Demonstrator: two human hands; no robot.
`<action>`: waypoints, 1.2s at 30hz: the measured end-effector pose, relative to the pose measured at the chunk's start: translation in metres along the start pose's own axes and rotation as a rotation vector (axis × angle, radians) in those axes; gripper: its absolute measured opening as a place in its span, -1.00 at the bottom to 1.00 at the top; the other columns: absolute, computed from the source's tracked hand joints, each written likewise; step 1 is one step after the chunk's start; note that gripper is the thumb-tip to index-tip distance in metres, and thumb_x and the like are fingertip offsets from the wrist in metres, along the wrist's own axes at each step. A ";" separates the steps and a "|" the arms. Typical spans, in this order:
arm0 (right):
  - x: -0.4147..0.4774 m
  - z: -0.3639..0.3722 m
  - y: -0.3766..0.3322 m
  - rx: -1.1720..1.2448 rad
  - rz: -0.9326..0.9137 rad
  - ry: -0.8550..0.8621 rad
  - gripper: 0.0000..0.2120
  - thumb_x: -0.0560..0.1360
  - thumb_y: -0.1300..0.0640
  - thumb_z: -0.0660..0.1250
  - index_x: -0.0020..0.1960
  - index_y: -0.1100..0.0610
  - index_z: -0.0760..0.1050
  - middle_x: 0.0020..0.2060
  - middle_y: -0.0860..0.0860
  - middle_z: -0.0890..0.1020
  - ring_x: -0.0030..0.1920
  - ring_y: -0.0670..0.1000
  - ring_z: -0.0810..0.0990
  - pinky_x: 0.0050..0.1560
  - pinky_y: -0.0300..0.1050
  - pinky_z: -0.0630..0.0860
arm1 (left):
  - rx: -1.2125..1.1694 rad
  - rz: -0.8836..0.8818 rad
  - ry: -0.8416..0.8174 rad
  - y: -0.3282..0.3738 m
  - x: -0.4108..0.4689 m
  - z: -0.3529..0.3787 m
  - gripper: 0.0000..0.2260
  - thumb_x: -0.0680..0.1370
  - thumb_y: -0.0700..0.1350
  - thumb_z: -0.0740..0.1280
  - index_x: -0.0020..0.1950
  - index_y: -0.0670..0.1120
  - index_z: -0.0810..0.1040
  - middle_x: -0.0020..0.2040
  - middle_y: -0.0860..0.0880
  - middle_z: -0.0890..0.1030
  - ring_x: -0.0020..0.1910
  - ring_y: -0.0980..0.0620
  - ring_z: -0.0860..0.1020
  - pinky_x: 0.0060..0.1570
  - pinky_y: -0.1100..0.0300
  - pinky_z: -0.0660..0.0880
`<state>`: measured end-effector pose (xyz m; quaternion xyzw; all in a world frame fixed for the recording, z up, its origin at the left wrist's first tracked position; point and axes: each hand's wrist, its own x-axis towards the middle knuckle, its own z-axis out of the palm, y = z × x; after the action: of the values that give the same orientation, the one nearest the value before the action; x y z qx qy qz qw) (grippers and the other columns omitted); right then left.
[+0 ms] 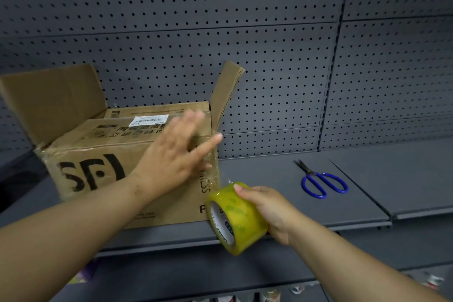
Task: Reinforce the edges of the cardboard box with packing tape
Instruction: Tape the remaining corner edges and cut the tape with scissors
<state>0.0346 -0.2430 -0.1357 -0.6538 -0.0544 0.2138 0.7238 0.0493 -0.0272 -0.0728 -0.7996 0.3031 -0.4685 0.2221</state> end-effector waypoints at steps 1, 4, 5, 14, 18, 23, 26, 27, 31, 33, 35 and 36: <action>0.000 0.000 0.000 0.000 -0.004 -0.002 -0.79 0.47 0.01 0.33 -0.14 0.17 0.56 -0.25 0.13 0.64 -0.27 0.07 0.60 -0.19 -0.12 0.52 | 0.020 0.132 0.050 0.003 -0.002 0.001 -0.54 0.59 -0.07 0.12 0.49 -0.04 0.14 0.42 -0.18 0.26 0.49 -0.11 0.09 0.43 -0.03 0.11; 0.001 0.000 -0.001 -0.008 -0.019 -0.003 -0.79 0.47 0.02 0.33 -0.21 0.16 0.55 -0.32 0.09 0.63 -0.32 0.03 0.59 -0.23 -0.16 0.50 | 0.045 0.478 -0.061 0.010 0.005 0.005 -0.62 0.61 -0.24 -0.03 0.31 -0.10 0.47 0.31 -0.05 0.50 0.34 -0.02 0.41 0.43 0.02 0.09; 0.000 0.000 -0.001 -0.014 -0.019 -0.005 -0.79 0.47 0.02 0.32 -0.22 0.15 0.55 -0.32 0.09 0.62 -0.32 0.03 0.59 -0.23 -0.16 0.50 | 0.055 0.523 -0.123 0.010 0.009 0.009 -0.61 0.60 -0.24 -0.01 0.24 -0.09 0.55 0.23 -0.04 0.58 0.27 -0.01 0.49 0.42 0.01 0.08; 0.002 0.003 -0.008 -0.066 -0.041 0.042 -0.71 0.47 -0.07 0.31 -0.09 0.18 0.49 -0.22 0.20 0.55 -0.22 0.12 0.55 -0.17 -0.10 0.45 | -0.053 0.476 -0.173 0.015 0.015 0.022 -0.71 0.50 -0.21 0.12 -0.16 0.01 0.62 -0.14 0.08 0.65 0.09 0.03 0.59 0.47 0.11 -0.06; -0.001 0.003 -0.009 -0.090 -0.005 0.039 -0.73 0.48 -0.04 0.32 -0.07 0.19 0.51 -0.15 0.22 0.58 -0.15 0.15 0.56 -0.09 -0.05 0.47 | -0.101 0.297 -0.132 0.023 0.002 0.022 -0.70 0.52 -0.07 0.12 0.04 -0.03 0.63 0.18 -0.03 0.60 0.33 0.00 0.43 0.45 0.11 -0.02; -0.008 0.001 -0.005 -0.054 0.045 -0.017 -0.78 0.49 -0.03 0.30 -0.13 0.14 0.53 -0.19 0.13 0.64 -0.22 0.10 0.61 -0.13 -0.07 0.54 | -0.794 -1.076 -0.089 0.084 -0.021 -0.018 -0.63 0.53 0.02 0.28 0.25 -0.15 0.39 0.08 -0.11 0.44 0.16 -0.09 0.42 0.15 0.10 0.38; -0.011 0.003 -0.006 -0.108 0.058 -0.061 -0.72 0.50 -0.05 0.27 -0.04 0.17 0.53 -0.08 0.19 0.62 -0.07 0.16 0.59 0.03 0.04 0.50 | -1.409 -1.742 -0.380 0.112 -0.013 -0.023 -0.54 0.50 0.17 0.26 0.16 -0.18 0.42 -0.22 -0.06 0.53 -0.29 -0.01 0.55 -0.29 0.19 0.47; -0.011 0.001 -0.009 -0.143 0.068 -0.092 -0.68 0.51 -0.08 0.25 -0.02 0.18 0.53 -0.06 0.19 0.61 -0.03 0.15 0.59 0.06 0.04 0.49 | -1.555 -1.824 -0.397 0.114 -0.010 -0.021 -0.57 0.51 0.18 0.24 0.07 -0.18 0.46 -0.27 -0.08 0.57 -0.36 0.00 0.56 -0.38 0.20 0.50; 0.007 -0.038 -0.030 -0.553 -0.013 0.085 -0.49 0.54 -0.18 0.10 -0.07 0.25 0.57 -0.18 0.17 0.63 -0.17 0.10 0.57 -0.05 -0.09 0.49 | -1.866 -1.992 -0.236 0.114 0.011 -0.021 -0.78 0.59 -0.04 0.20 -0.05 -0.17 0.52 -0.26 -0.10 0.67 -0.37 0.03 0.65 -0.37 0.17 0.60; 0.030 -0.078 -0.034 -0.968 -0.045 0.426 -0.53 0.59 -0.09 0.07 -0.06 0.27 0.54 -0.10 0.23 0.63 -0.17 0.12 0.52 -0.10 -0.07 0.43 | -1.857 -2.016 -0.244 0.115 0.016 -0.021 -0.81 0.60 -0.08 0.19 -0.05 -0.17 0.51 -0.23 -0.11 0.65 -0.35 0.03 0.64 -0.30 0.14 0.59; 0.047 -0.114 -0.031 -1.284 0.124 0.552 -0.65 0.60 0.09 0.07 0.08 0.32 0.50 0.05 0.25 0.60 -0.02 0.18 0.56 -0.05 -0.05 0.45 | -1.837 -2.023 -0.278 0.116 0.018 -0.022 -0.79 0.60 -0.09 0.17 0.03 -0.20 0.50 -0.17 -0.14 0.63 -0.25 -0.01 0.61 -0.21 0.12 0.57; 0.053 -0.127 -0.026 -1.396 0.264 0.535 -0.70 0.59 0.16 0.08 0.15 0.31 0.47 0.09 0.22 0.58 0.06 0.18 0.55 0.03 -0.04 0.47 | -1.833 -2.026 -0.285 0.116 0.019 -0.023 -0.79 0.60 -0.10 0.16 0.05 -0.21 0.49 -0.16 -0.14 0.62 -0.24 -0.02 0.60 -0.22 0.12 0.57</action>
<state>0.1342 -0.3414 -0.1389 -0.9907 0.0790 0.0486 0.0992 0.0043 -0.1251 -0.1247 -0.5688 -0.2350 0.0272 -0.7877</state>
